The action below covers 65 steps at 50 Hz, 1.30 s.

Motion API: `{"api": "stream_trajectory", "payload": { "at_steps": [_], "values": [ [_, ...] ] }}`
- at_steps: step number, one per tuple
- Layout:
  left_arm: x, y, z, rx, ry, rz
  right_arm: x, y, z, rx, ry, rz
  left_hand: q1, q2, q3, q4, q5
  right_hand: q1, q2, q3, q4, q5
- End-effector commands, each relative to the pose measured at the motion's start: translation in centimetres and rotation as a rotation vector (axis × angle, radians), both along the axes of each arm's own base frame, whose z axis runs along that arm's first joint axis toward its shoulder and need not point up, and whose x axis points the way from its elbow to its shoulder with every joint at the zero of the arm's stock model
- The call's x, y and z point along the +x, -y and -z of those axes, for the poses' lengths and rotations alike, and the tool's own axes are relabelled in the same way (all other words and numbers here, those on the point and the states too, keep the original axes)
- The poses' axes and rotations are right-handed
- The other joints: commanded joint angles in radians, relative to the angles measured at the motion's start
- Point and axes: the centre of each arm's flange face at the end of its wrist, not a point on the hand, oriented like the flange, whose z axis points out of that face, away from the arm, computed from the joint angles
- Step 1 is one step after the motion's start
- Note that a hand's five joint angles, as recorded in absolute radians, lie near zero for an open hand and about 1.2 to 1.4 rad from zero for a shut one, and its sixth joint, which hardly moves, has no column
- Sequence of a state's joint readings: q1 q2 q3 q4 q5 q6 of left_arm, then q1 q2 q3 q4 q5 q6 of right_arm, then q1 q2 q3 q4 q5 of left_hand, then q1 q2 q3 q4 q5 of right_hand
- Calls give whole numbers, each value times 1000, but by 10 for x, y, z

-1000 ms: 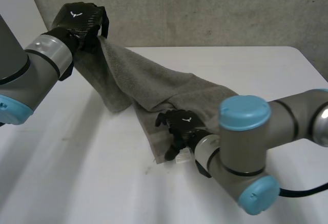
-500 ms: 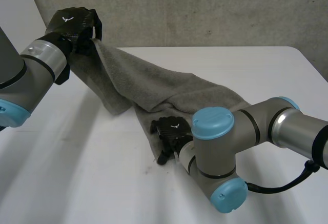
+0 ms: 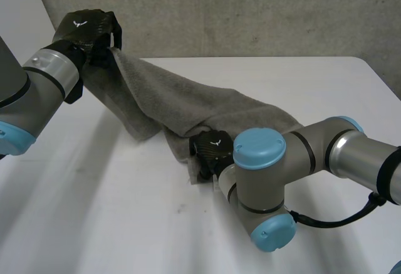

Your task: Fold the towel.

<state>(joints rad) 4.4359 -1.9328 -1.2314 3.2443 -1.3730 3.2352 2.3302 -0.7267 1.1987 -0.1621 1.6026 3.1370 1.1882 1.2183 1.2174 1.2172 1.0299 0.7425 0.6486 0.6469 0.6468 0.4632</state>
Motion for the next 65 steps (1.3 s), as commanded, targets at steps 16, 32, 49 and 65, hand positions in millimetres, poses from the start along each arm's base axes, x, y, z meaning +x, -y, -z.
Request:
{"api": "stream_trajectory", "payload": {
  "at_steps": [16, 32, 49, 65],
  "values": [
    [0, 0, 2, 5, 1, 0, -11, 27, -39, -76, 84, 27, 208, 178, 179, 179, 192, 654, 748, 749, 749, 758],
    [4, -10, 6, 31, 15, 2, -70, 50, -123, -191, 19, 98, 208, 178, 179, 179, 192, 654, 748, 749, 749, 758],
    [26, -77, -62, 8, 12, -7, -173, 27, -231, -336, -428, 115, 208, 178, 179, 179, 192, 654, 748, 749, 749, 758],
    [21, -53, 60, 285, 377, 28, -170, 66, -159, -234, -651, 21, 208, 178, 179, 179, 192, 654, 748, 749, 749, 758]
  ]
}}
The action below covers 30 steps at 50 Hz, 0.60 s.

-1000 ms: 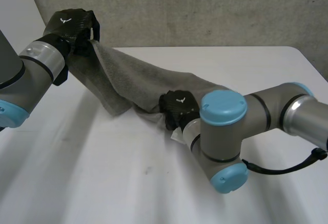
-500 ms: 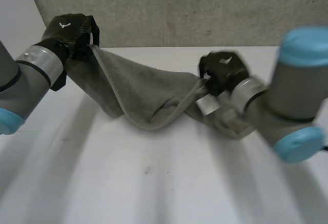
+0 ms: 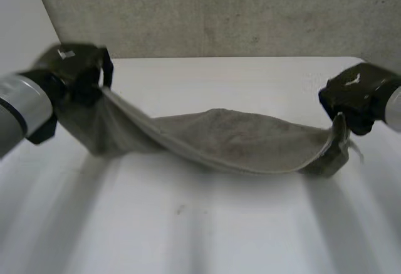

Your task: Fold the towel.

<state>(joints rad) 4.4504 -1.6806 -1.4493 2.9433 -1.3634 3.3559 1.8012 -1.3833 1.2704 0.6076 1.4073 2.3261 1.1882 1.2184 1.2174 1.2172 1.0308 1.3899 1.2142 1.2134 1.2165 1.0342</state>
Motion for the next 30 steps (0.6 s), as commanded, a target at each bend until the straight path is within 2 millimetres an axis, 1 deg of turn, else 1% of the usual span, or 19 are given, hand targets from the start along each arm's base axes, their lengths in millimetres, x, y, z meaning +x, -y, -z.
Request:
{"api": "stream_trajectory", "payload": {
  "at_steps": [1, 5, 6, 7, 8, 9, 10, 11, 12, 13, 14, 15, 18, 21, 24, 26, 27, 29, 30],
  "values": [
    [-9, 36, 63, 59, 217, 48, 11, 37, 30, -22, -8, -6, 208, 178, 179, 179, 191, 6, 182, 183, 180, 188],
    [-17, 67, 52, -51, 200, 41, 23, 83, 22, -258, 62, 15, 208, 178, 179, 179, 191, 6, 182, 183, 180, 188],
    [-21, 82, 37, -135, 170, 28, 26, 97, 6, -376, 116, 26, 208, 178, 179, 179, 191, 6, 182, 183, 180, 188],
    [-25, 96, 14, -248, 122, 15, 26, 97, 6, -378, 116, 26, 208, 178, 179, 179, 191, 6, 182, 183, 180, 188],
    [-25, 97, 13, -249, 122, 15, 29, 109, -15, -504, 190, 33, 208, 178, 179, 179, 191, 6, 182, 183, 180, 188],
    [-30, 108, -14, -368, 55, 5, 33, 117, -36, -628, 271, 31, 208, 178, 179, 179, 191, 6, 182, 183, 180, 188],
    [-32, 116, -44, -483, -29, -4, 33, 117, -36, -629, 272, 31, 208, 178, 179, 179, 191, 6, 182, 183, 180, 188],
    [-32, 116, -44, -484, -29, -4, 35, 122, -56, -746, 343, 26, 208, 178, 179, 179, 191, 6, 182, 183, 180, 188],
    [-33, 120, -72, -585, -113, -5, 33, 123, -77, -852, 407, 21, 208, 178, 179, 179, 191, 6, 182, 183, 180, 188],
    [-33, 122, -97, -673, -197, 1, 33, 123, -77, -853, 407, 21, 208, 178, 179, 179, 191, 6, 182, 183, 180, 188],
    [-33, 122, -97, -673, -198, 1, 31, 120, -98, -951, 464, 10, 208, 178, 179, 179, 191, 6, 182, 183, 180, 188],
    [-32, 120, -116, -734, -262, 12, 31, 120, -98, -952, 465, 10, 208, 178, 179, 179, 191, 6, 182, 183, 180, 188],
    [-31, 116, -137, -785, -357, 30, 30, 107, -120, -1022, 530, -25, 208, 178, 179, 179, 191, 6, 182, 183, 180, 188],
    [-28, 110, -126, -690, -372, 32, 32, 97, -117, -963, 523, -78, 208, 178, 179, 179, 191, 6, 182, 183, 180, 188],
    [-26, 106, -109, -609, -352, 23, 34, 88, -96, -820, 483, -147, 208, 178, 179, 179, 191, 6, 182, 183, 180, 188],
    [-17, 99, -66, -438, -297, -6, 30, 88, -82, -734, 460, -160, 208, 178, 179, 179, 191, 6, 182, 183, 180, 188],
    [-17, 99, -66, -437, -297, -6, 20, 91, -68, -649, 430, -148, 208, 178, 179, 179, 191, 6, 182, 183, 180, 188],
    [-3, 90, -16, -272, -246, -46, 7, 94, -52, -557, 402, -127, 208, 178, 179, 179, 191, 6, 182, 183, 180, 188],
    [-3, 90, -16, -272, -246, -47, -3, 96, -34, -455, 385, -107, 208, 178, 179, 179, 191, 6, 182, 183, 180, 188]
  ]
}}
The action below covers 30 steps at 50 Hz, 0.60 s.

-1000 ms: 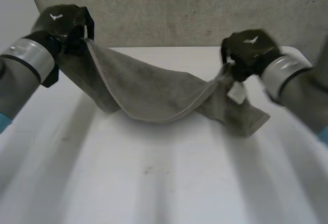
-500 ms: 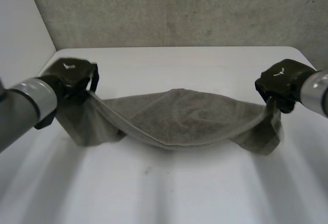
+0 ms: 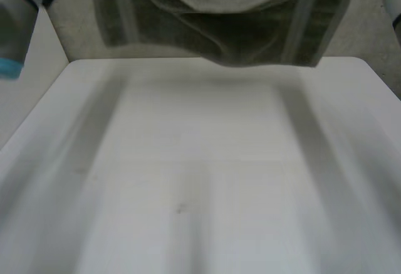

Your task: Fold the towel.

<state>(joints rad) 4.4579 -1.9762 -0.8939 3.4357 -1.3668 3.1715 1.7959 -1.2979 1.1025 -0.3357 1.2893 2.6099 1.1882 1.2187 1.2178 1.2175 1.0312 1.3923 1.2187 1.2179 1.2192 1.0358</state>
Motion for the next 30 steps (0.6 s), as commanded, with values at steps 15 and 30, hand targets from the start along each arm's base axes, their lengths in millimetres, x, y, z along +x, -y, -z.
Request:
{"api": "stream_trajectory", "payload": {
  "at_steps": [15, 30],
  "values": [
    [39, -98, 235, 768, 373, 19, -67, -23, 210, 945, -481, -24, 208, 178, 178, 179, 191, 4, 178, 178, 177, 186],
    [32, -91, 202, 660, 347, 24, -70, -34, 209, 1013, -171, 33, 208, 178, 178, 179, 191, -969, -795, -794, -796, -787]
  ]
}}
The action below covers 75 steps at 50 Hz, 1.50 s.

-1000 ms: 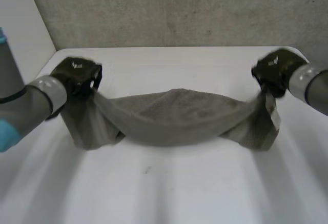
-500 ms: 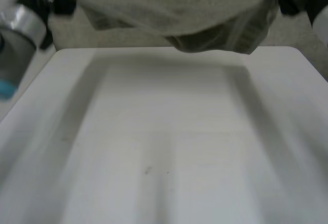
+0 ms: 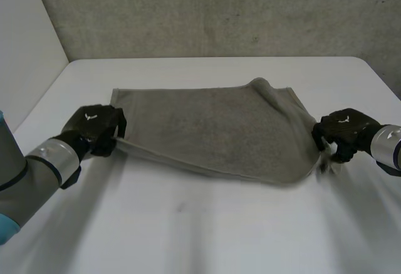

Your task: Fold the towel.

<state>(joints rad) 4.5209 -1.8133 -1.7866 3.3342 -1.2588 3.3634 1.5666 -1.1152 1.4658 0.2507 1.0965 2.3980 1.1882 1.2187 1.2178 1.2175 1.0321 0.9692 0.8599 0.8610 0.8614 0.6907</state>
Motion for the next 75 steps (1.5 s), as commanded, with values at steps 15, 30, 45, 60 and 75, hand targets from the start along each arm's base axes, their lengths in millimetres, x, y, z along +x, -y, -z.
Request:
{"api": "stream_trajectory", "payload": {
  "at_steps": [15, 30, 45, 60, 75],
  "values": [
    [-10, 40, -33, -86, -102, -17, 30, -69, -16, 98, 288, 123, 208, 178, 178, 179, 190, -795, -685, -686, -687, -691],
    [-11, 55, -32, -62, -155, -36, 54, -61, 33, 108, 321, 238, 208, 178, 178, 179, 190, -676, -567, -568, -568, -572],
    [-4, 59, -30, -58, -156, -60, 13, -17, 46, -22, 215, 317, 208, 178, 178, 179, 190, -294, -185, -186, -186, -190],
    [-2, 60, -31, -51, -172, -67, -17, -9, 41, -36, 207, 381, 208, 178, 178, 179, 190, -224, -114, -115, -116, -120],
    [-3, 58, -29, -41, -172, -66, -11, -38, 30, 79, 234, 332, 208, 178, 178, 179, 190, -450, -340, -341, -342, -346]
  ]
}}
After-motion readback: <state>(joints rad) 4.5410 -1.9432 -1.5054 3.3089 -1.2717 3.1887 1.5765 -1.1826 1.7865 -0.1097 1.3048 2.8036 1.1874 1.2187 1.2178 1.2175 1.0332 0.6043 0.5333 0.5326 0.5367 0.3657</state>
